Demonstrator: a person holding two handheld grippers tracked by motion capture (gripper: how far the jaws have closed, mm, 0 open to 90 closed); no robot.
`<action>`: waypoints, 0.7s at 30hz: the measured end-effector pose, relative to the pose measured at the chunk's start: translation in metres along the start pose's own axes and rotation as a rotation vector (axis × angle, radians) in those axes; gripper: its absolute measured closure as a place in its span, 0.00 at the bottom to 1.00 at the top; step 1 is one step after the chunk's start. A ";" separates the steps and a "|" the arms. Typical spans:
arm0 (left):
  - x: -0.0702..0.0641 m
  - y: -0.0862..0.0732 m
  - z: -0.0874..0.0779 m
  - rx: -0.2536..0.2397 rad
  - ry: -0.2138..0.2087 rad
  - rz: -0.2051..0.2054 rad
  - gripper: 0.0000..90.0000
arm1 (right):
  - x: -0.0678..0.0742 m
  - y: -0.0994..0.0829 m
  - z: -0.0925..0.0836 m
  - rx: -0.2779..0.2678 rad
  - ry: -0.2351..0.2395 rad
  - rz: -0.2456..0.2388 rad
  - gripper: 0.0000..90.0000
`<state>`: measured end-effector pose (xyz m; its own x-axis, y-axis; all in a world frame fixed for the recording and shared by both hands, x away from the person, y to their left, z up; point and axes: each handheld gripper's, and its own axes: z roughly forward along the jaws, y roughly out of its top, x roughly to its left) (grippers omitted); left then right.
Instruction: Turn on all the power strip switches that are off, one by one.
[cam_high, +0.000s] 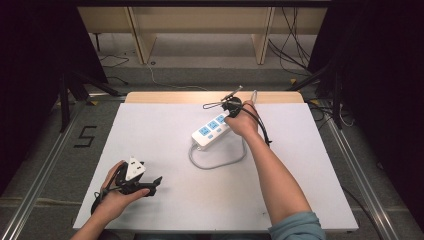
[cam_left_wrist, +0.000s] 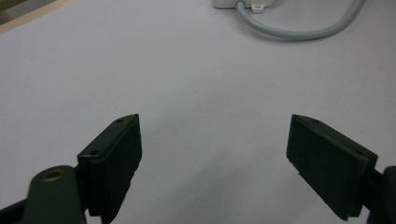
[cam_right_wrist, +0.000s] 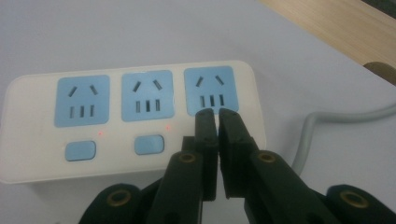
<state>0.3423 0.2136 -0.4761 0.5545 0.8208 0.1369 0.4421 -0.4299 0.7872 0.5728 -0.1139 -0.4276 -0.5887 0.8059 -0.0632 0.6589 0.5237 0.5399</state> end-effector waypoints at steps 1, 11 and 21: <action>0.000 0.000 0.000 0.000 0.001 0.002 0.20 | -0.001 -0.002 -0.002 -0.014 0.010 0.001 0.96; -0.001 0.000 0.000 0.008 0.002 0.003 0.20 | -0.010 -0.039 -0.026 -0.090 0.072 0.003 0.80; -0.001 0.000 0.000 0.011 0.004 0.002 0.20 | -0.010 -0.076 -0.047 -0.133 0.086 -0.004 0.69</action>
<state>0.3423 0.2127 -0.4765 0.5525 0.8214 0.1415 0.4488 -0.4361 0.7800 0.5062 -0.1746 -0.4290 -0.6332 0.7740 0.0036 0.5920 0.4813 0.6464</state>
